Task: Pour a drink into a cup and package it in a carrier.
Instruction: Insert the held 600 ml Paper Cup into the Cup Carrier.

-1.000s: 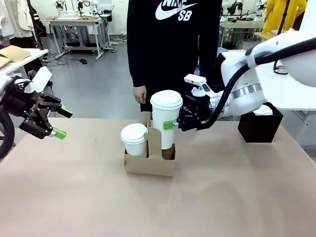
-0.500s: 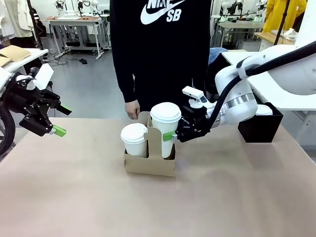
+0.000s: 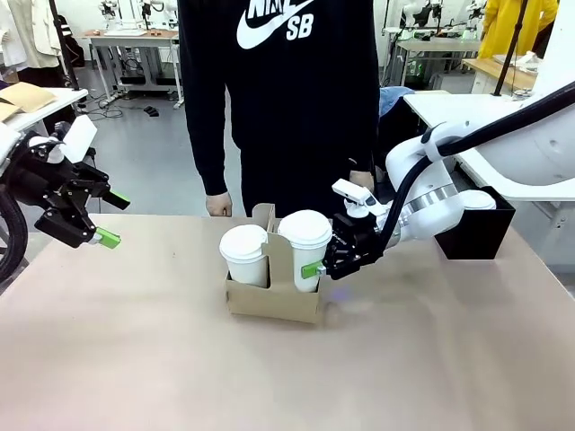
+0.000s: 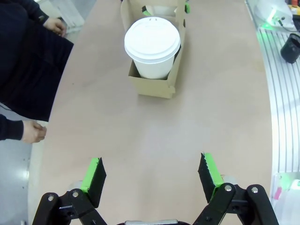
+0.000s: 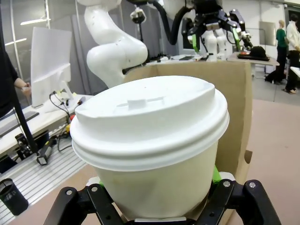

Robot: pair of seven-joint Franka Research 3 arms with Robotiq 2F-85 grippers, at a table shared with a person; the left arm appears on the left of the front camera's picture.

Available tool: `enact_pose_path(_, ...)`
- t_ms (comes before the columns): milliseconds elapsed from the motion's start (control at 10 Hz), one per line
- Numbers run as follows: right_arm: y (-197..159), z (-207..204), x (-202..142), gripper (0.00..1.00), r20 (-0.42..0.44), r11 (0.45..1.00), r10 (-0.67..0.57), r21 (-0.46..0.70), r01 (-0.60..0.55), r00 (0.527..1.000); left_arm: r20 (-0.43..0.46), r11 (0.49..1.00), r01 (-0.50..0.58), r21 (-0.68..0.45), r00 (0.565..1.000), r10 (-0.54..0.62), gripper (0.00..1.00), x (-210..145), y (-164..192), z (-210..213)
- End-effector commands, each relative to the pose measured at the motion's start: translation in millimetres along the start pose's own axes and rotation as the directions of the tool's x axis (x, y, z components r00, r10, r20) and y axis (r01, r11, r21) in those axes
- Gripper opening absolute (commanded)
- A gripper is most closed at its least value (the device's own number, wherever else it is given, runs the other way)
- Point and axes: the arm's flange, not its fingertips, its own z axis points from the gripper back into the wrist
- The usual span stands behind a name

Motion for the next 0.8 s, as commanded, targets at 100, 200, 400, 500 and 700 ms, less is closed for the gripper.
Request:
enact_pose_path(100, -15, -3, -13, 0.81, -0.028, 0.999, 0.054, -0.001, -0.054, 0.998, 0.025, 1.0, 0.015, 0.0, 1.0, -0.015, 1.0, -1, 1, -1)
enact_pose_path(200, -16, -3, -18, 0.81, -0.028, 0.998, 0.058, 0.005, -0.058, 0.998, 0.025, 1.0, 0.015, 0.0, 1.0, -0.015, 1.0, -1, 1, -1)
enact_pose_path(400, -17, -4, -21, 1.0, -0.023, 0.998, 0.068, 0.013, -0.068, 0.997, 0.025, 1.0, 0.015, 0.0, 1.0, -0.015, 1.0, -1, 1, -1)
enact_pose_path(500, -16, -2, -20, 1.0, -0.034, 0.998, 0.068, 0.019, -0.067, 0.997, 0.025, 1.0, 0.015, 0.0, 1.0, -0.015, 1.0, -1, 1, -1)
enact_pose_path(700, -13, 6, -19, 1.0, -0.063, 0.998, 0.058, 0.011, -0.057, 0.996, 0.025, 1.0, 0.015, 0.0, 1.0, -0.015, 1.0, -1, 1, -1)
